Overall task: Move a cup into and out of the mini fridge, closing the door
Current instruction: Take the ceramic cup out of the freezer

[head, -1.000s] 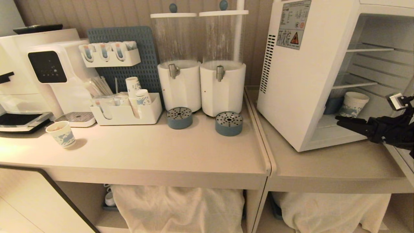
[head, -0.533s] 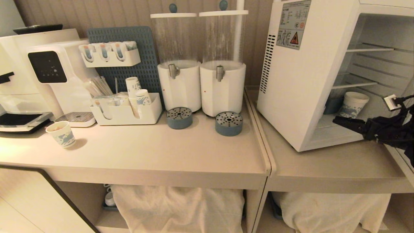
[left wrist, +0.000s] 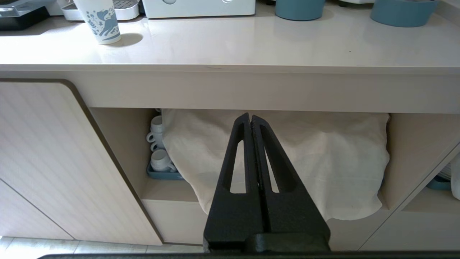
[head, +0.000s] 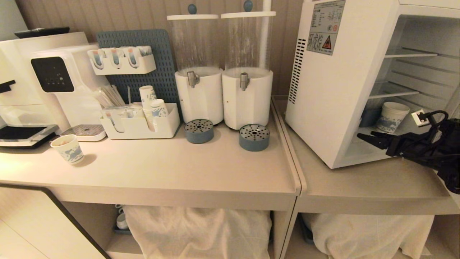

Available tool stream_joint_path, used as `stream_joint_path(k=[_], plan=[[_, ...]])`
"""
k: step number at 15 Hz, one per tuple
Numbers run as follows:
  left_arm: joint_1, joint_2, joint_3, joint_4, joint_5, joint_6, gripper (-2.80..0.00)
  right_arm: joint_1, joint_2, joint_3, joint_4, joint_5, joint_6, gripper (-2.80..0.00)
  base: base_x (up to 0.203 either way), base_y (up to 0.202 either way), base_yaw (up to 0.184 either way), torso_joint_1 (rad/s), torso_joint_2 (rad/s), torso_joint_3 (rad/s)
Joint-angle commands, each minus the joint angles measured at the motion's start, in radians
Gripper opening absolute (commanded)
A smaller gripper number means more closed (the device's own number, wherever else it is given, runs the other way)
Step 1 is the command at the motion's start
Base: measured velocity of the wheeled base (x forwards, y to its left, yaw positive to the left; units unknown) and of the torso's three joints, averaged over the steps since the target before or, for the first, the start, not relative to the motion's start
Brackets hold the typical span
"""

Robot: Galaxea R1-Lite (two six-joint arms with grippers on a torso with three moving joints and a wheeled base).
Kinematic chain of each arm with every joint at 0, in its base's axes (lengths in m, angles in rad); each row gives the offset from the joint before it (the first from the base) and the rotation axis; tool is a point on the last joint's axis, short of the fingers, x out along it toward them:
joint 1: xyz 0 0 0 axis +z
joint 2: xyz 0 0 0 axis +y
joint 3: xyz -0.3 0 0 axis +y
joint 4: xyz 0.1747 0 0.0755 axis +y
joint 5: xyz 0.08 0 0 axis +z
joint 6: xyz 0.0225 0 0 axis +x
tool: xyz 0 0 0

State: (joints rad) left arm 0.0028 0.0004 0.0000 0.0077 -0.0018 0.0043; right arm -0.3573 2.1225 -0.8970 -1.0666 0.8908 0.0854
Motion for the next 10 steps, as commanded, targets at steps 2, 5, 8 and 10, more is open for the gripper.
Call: stream_joint_path(k=[2,5,8,10], plan=[[0.000,0.000,0.000,0.000,0.000,0.000,-2.80,0.009,0.004,-0.005,-0.007,0.005,-0.021,0.00,0.000,0.000,0.000,0.000,0.00,0.000],[0.000,0.000,0.000,0.000,0.000,0.000,-2.80,0.046,0.043,-0.013,-0.011,0.009,-0.185,0.00,0.000,0.000,0.000,0.000,0.00,0.000],[0.000,0.000,0.000,0.000,0.000,0.000,-2.80,0.060,0.074,-0.049,0.000,0.002,-0.216,0.00,0.000,0.000,0.000,0.000,0.00,0.000],[0.000,0.000,0.000,0.000,0.000,0.000,-2.80,0.066,0.099,-0.074,0.014,0.001,-0.216,0.00,0.000,0.000,0.000,0.000,0.00,0.000]])
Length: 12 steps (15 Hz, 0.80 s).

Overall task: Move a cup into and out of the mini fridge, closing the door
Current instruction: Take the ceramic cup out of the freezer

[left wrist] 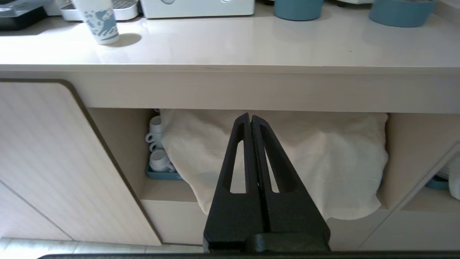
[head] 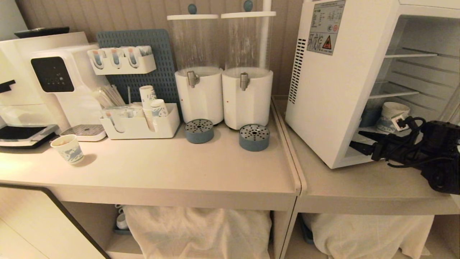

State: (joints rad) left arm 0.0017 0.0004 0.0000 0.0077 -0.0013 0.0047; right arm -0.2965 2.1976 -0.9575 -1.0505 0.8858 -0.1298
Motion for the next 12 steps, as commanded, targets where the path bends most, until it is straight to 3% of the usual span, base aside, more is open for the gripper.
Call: stream_joint_path(k=[1,12], plan=[[0.001,0.000,0.001,0.000,0.000,-0.001,-2.80,0.005,0.027,-0.018,-0.002,0.005,-0.001,0.00,0.000,0.000,0.000,0.000,0.00,0.000],[0.001,0.000,0.000,0.000,0.001,-0.005,-2.80,0.012,0.135,-0.306,0.165,0.005,0.004,0.00,0.000,0.000,0.000,0.000,0.00,0.000]])
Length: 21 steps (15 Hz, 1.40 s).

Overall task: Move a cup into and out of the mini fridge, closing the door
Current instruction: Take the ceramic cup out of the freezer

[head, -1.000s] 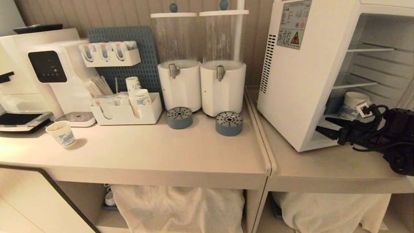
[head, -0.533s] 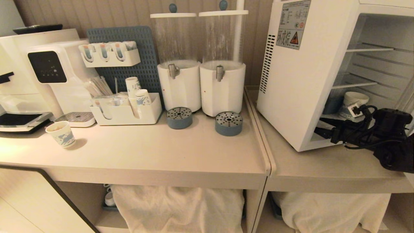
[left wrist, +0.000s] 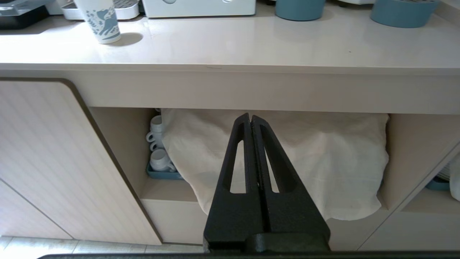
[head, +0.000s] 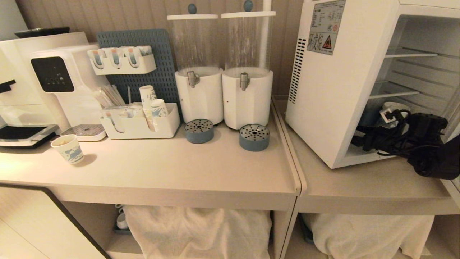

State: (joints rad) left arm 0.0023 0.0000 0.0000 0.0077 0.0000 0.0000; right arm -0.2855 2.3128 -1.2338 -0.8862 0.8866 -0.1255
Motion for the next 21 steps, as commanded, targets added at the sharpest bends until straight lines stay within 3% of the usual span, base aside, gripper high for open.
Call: stream_joint_path(k=[1,21], plan=[[0.001,0.000,0.001,0.000,0.000,0.000,-2.80,0.002,0.022,-0.033,0.004,0.005,0.000,0.00,0.000,0.000,0.000,0.000,0.00,0.000],[0.001,0.000,0.001,0.000,0.000,-0.002,-2.80,0.034,0.171,-0.365,0.200,0.002,0.014,0.00,0.000,0.000,0.000,0.000,0.00,0.000]])
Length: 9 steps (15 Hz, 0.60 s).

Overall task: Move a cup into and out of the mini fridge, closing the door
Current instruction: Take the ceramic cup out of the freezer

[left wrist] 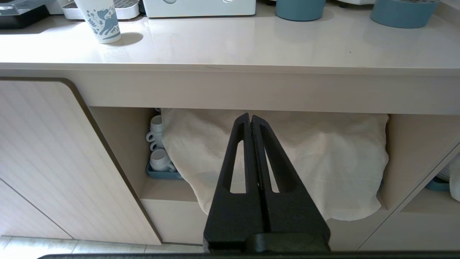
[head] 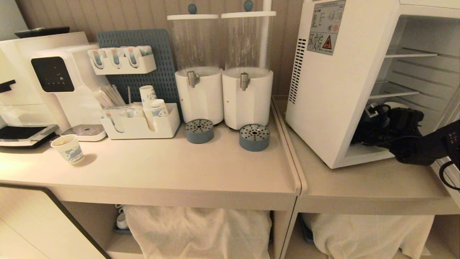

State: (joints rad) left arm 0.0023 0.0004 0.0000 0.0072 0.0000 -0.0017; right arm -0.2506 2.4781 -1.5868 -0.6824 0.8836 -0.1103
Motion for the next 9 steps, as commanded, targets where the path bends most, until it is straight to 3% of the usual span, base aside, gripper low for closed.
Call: stream_joint_path(k=[1,9], plan=[[0.001,0.000,0.002,0.000,0.000,0.000,-2.80,-0.001,0.005,-0.013,-0.003,0.005,0.000,0.00,0.000,0.000,0.000,0.000,0.00,0.000],[0.001,0.000,0.002,0.000,0.003,0.000,-2.80,-0.010,0.008,-0.038,0.010,0.002,0.017,0.00,0.000,0.000,0.000,0.000,0.00,0.000]])
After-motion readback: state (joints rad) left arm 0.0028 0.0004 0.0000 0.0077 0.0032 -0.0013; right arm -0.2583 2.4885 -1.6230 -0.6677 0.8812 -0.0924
